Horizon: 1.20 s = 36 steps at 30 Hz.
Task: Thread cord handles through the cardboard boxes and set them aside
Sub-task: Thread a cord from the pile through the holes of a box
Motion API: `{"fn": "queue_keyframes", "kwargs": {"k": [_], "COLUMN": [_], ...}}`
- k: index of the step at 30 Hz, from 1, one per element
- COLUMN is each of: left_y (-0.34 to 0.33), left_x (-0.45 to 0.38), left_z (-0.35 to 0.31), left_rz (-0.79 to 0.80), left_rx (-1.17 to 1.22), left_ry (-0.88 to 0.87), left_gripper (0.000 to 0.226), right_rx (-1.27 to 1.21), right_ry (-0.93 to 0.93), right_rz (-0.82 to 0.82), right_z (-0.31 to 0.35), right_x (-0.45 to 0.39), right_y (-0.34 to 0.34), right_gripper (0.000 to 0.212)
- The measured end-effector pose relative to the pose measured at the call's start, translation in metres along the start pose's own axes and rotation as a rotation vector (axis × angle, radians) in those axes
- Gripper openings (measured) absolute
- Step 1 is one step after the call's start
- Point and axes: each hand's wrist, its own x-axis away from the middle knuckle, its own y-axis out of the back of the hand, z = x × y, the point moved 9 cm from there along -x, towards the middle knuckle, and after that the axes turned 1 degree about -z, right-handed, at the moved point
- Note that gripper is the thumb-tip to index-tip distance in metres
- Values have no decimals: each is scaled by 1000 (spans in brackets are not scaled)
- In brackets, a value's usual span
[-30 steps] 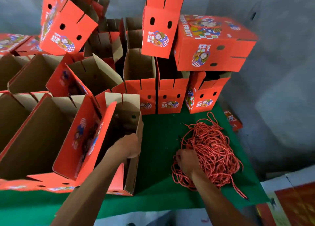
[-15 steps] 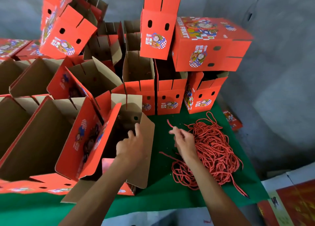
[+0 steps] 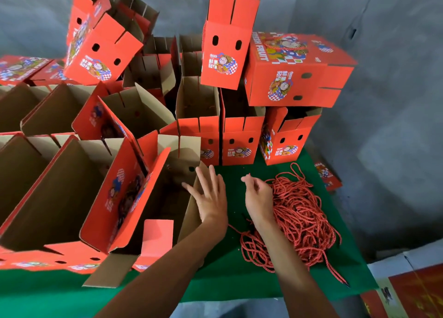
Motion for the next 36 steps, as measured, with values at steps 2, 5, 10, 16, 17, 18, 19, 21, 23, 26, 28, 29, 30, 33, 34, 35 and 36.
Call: {"fn": "queue_keyframes", "kwargs": {"k": [2, 5, 10, 16, 17, 18, 19, 21, 23, 26, 28, 29, 30, 33, 34, 35, 36], "left_y": [17, 42, 48, 18, 16, 15, 13, 10, 9, 8, 7, 6, 6, 4, 3, 3, 2], "left_x": [3, 0, -21, -28, -29, -29, -30, -30, -29, -29, -31, -32, -33, -35, -36, -38, -39], "left_z": [1, 16, 84, 117, 116, 116, 116, 116, 114, 116, 119, 120, 120, 120, 121, 122, 125], "left_rz": [21, 68, 378, 653, 661, 664, 665, 688, 730, 771, 768, 766, 766, 760, 754, 749, 745], "left_rx": [137, 524, 1364, 1536, 1546, 1554, 1561, 1561, 1554, 1555, 1555, 1559, 1566, 1606, 1622, 1637, 1647], "left_ry": [-6, -37, 96, 261, 260, 264, 269, 271, 260, 256, 259, 264, 267, 265, 267, 270, 274], "left_gripper": [109, 91, 22, 49, 51, 53, 55, 56, 55, 56, 59, 60, 61, 62, 62, 62, 61], "right_rx": [25, 102, 173, 176, 178, 185, 192, 184, 143, 32, -62, -99, -134, -214, -218, -210, -208], "right_ry": [21, -7, 23, 20, 11, 11, 20, 40, 9, -97, -163, -182, -197, -246, -253, -250, -241], "right_rz": [-14, 42, 116, 146, 158, 173, 182, 183, 183, 198, 238, 255, 266, 294, 306, 314, 318], "right_z": [-3, -12, -19, -20, -21, -21, -21, -21, -24, -36, -42, -44, -46, -51, -52, -52, -52], "right_x": [-1, -3, 0, 4, 6, 9, 10, 10, 10, 7, 8, 8, 8, 7, 8, 9, 10], "right_y": [4, -1, -23, -55, -59, -62, -65, -67, -67, -72, -81, -86, -91, -106, -111, -115, -119], "right_gripper": [26, 27, 29, 28, 30, 31, 32, 31, 32, 33, 32, 32, 32, 34, 35, 36, 37]}}
